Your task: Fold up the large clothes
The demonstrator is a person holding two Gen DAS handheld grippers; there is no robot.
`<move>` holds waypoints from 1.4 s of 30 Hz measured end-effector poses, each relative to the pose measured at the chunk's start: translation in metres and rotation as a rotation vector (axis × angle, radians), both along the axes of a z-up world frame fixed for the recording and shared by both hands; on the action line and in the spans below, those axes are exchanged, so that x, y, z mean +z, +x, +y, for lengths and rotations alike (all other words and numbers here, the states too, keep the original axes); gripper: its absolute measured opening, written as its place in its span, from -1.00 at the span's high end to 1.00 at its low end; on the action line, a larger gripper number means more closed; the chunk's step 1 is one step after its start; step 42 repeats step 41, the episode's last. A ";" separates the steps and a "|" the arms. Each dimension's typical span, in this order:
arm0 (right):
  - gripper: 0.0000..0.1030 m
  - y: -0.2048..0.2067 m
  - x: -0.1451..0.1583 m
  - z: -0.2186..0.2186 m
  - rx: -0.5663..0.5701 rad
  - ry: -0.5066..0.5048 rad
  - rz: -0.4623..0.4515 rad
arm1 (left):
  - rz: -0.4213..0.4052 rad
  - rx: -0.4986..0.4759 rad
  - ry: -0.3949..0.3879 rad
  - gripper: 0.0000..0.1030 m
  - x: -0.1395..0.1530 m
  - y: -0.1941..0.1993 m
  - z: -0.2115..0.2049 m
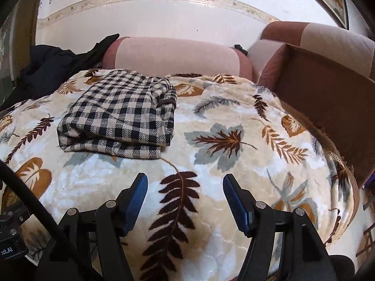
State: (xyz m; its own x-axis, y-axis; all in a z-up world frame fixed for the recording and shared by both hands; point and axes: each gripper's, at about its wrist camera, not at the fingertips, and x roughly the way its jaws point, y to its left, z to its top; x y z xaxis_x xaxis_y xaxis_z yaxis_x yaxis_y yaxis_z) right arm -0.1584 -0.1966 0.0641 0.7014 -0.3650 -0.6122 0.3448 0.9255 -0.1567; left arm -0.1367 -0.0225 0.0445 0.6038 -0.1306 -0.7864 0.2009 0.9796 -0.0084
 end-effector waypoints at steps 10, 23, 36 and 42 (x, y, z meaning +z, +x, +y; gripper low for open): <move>-0.42 0.002 -0.004 0.001 0.022 -0.006 0.029 | 0.004 -0.024 0.010 -0.82 -0.004 -0.004 -0.003; -0.43 0.000 -0.004 0.001 0.026 -0.011 0.027 | 0.026 -0.048 0.002 -0.82 -0.006 -0.008 -0.005; -0.44 -0.001 -0.005 0.001 0.033 -0.007 0.032 | 0.055 -0.026 -0.022 -0.82 -0.013 -0.002 0.005; -0.44 0.001 -0.008 0.000 0.033 0.003 0.045 | 0.046 -0.026 -0.014 -0.82 -0.012 -0.001 0.005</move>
